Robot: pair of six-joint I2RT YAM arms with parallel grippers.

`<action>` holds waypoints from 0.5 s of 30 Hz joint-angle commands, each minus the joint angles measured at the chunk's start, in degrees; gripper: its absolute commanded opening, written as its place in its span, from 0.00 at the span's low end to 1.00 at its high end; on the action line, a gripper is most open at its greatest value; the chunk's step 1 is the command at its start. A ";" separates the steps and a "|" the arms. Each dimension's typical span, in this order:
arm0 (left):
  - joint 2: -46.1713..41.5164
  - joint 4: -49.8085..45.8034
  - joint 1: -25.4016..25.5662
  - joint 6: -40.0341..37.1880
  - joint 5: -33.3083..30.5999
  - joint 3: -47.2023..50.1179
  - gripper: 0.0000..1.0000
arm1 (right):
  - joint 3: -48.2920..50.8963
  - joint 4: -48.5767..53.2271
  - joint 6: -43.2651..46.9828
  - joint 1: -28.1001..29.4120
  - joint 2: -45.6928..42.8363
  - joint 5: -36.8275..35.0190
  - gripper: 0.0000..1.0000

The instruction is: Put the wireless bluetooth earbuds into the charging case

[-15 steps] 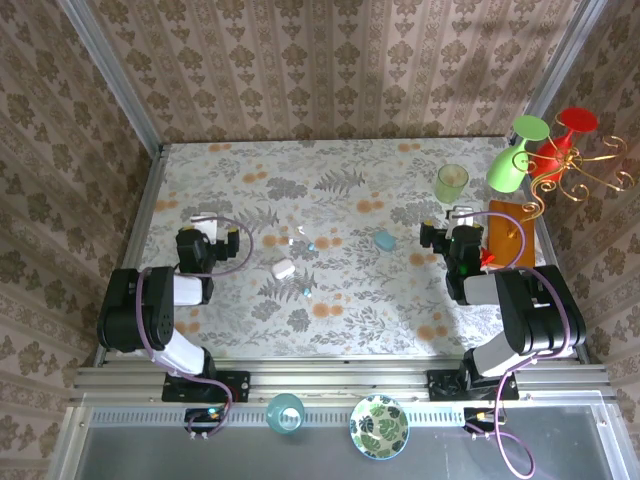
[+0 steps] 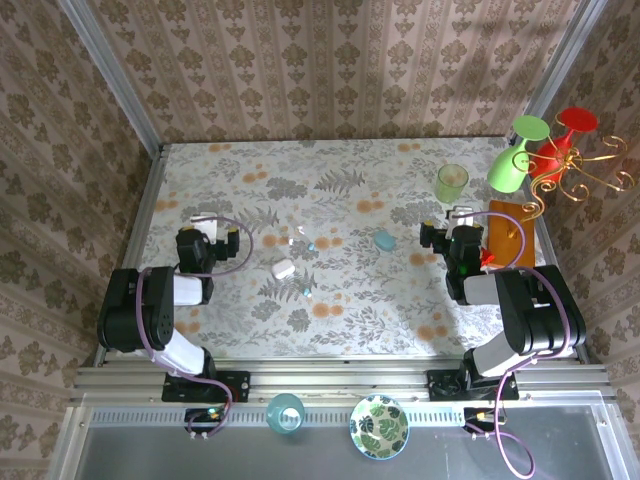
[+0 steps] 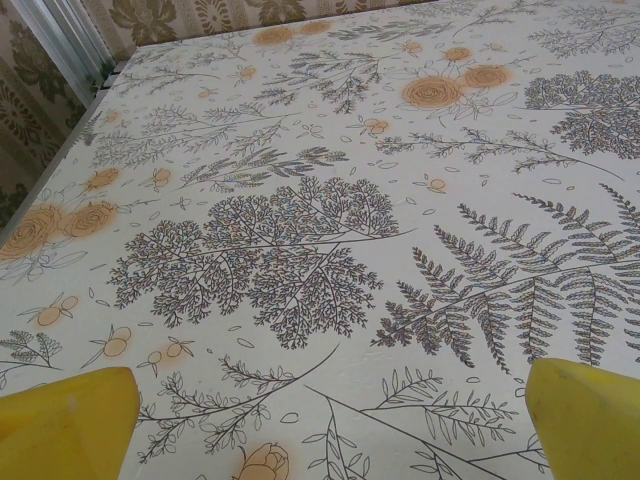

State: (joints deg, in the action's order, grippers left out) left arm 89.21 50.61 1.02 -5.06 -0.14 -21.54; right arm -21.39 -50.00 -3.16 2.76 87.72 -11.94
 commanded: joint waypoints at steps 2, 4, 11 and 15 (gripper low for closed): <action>-0.23 1.29 -0.31 1.02 0.77 -1.14 1.00 | -1.03 -1.14 0.07 -0.30 0.30 0.26 1.00; -0.19 1.24 -0.31 1.05 0.77 -1.14 1.00 | -1.03 -1.15 0.08 -0.30 0.29 0.26 1.00; -0.18 1.40 -0.31 1.03 0.78 -1.11 1.00 | -0.81 -1.40 0.08 -0.30 0.17 0.30 1.00; -2.65 1.21 0.90 -0.49 0.69 -0.18 1.00 | -0.91 0.86 0.41 -0.31 -2.71 1.07 1.00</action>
State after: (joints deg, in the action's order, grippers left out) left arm 88.97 50.57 1.19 -5.10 -0.16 -21.54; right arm -21.39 -49.65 -3.14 2.76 87.46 -11.75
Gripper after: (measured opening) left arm 0.999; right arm 0.998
